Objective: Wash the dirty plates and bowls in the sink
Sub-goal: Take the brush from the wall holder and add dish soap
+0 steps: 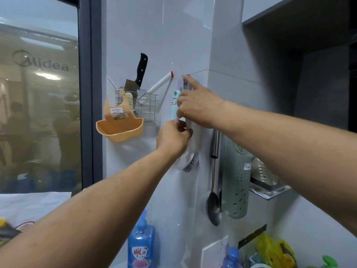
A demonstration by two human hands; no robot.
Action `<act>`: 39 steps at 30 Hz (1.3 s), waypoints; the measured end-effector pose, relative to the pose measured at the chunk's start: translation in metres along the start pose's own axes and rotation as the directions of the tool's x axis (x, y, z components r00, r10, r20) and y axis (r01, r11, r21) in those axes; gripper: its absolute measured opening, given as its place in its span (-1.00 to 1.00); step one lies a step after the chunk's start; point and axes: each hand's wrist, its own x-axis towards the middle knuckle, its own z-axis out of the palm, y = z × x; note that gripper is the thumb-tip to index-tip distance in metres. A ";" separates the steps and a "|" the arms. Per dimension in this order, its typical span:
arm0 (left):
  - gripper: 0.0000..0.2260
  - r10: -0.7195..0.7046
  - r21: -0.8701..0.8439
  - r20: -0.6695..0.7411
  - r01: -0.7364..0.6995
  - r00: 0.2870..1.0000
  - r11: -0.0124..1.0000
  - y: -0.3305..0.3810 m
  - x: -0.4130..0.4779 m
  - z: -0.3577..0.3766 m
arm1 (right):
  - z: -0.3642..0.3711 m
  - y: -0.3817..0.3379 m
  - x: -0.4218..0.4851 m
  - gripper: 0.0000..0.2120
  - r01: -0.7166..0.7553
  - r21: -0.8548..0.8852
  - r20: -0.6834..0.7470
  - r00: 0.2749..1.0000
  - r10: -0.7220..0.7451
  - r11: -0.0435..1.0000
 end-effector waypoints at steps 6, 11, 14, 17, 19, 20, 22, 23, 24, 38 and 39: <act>-0.89 0.071 -0.016 -0.017 -0.071 0.997 0.997 0.018 -0.005 -0.025 | -0.012 0.018 -0.002 -0.78 -0.012 -0.024 -0.049 0.999 0.011 1.000; -0.76 0.137 -0.004 0.005 -0.137 0.991 0.991 0.020 -0.018 -0.055 | -0.035 0.017 -0.007 -0.80 -0.024 -0.004 -0.109 0.994 0.023 1.000; -0.69 0.160 0.073 0.051 -0.164 0.986 0.984 0.011 -0.037 -0.076 | -0.051 0.001 -0.010 -0.84 -0.005 0.016 -0.088 0.996 0.006 1.000; -0.67 0.124 0.159 0.152 -0.148 0.980 0.976 -0.006 -0.066 -0.100 | -0.060 -0.023 -0.014 -0.85 0.007 0.141 -0.063 0.998 0.002 0.990; -0.73 0.083 0.216 0.204 -0.128 0.975 0.968 -0.020 -0.085 -0.117 | -0.064 -0.043 -0.016 -0.81 -0.025 0.279 -0.020 0.999 0.032 0.960; -0.79 0.062 0.244 0.211 -0.114 0.975 0.963 -0.026 -0.093 -0.123 | -0.066 -0.052 -0.018 -0.78 -0.056 0.350 0.010 0.998 0.056 0.935; -0.86 -0.028 0.284 0.234 -0.041 0.972 0.958 -0.039 -0.108 -0.140 | -0.068 -0.076 -0.022 -0.78 -0.095 0.488 0.084 0.995 0.061 0.868; -0.89 -0.080 0.303 0.268 -0.006 0.960 0.953 -0.045 -0.112 -0.145 | -0.068 -0.087 -0.025 -0.81 -0.105 0.540 0.119 0.992 0.048 0.835; -0.91 -0.115 0.342 0.305 0.003 0.945 0.940 -0.052 -0.116 -0.151 | -0.067 -0.100 -0.027 -0.84 -0.111 0.586 0.153 0.988 0.026 0.803; -0.88 -0.133 0.692 0.631 -0.478 0.764 0.540 -0.151 -0.181 -0.192 | -0.099 -0.333 -0.072 -0.75 -0.467 0.828 0.411 0.882 -0.230 -0.312; -0.87 -0.138 0.689 0.640 -0.484 0.756 0.540 -0.157 -0.185 -0.194 | -0.102 -0.345 -0.074 -0.73 -0.482 0.798 0.437 0.876 -0.205 -0.361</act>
